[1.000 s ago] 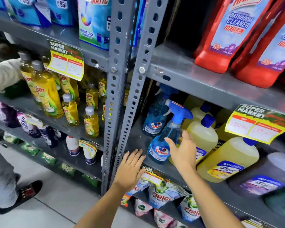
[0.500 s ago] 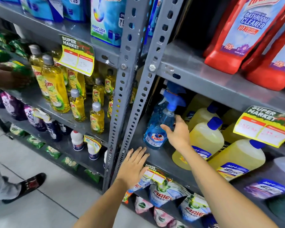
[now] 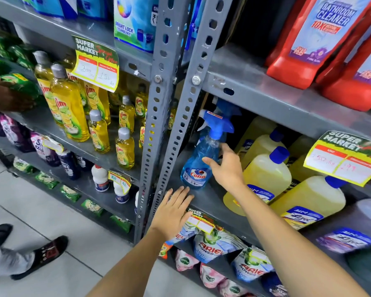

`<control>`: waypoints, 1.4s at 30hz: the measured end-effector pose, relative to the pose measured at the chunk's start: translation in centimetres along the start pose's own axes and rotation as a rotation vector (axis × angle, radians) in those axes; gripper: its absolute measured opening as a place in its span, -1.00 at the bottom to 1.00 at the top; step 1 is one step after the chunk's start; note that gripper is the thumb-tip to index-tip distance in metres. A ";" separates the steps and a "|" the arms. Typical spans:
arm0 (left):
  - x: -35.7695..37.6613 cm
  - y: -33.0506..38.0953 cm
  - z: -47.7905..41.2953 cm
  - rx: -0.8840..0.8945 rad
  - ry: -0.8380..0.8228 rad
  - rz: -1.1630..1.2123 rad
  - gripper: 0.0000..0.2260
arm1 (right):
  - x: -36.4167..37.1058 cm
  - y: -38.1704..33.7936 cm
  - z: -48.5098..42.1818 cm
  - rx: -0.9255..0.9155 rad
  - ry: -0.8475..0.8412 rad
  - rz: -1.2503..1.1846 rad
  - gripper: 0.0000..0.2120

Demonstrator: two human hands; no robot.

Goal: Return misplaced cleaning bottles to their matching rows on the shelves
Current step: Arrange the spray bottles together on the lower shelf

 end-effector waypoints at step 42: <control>-0.5 -0.1 1.0 0.140 -0.066 -0.006 -0.44 | -0.1 -0.2 0.7 0.042 -0.047 -0.009 -0.46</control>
Point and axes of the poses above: each hand's wrist, its own z-axis away from the middle knuckle, its own x-axis out of the palm, y = z × x, the point moved 9 cm from there along -z, towards the middle knuckle, and after that the axes turned 5 degrees about -z, right-handed, at the moved point
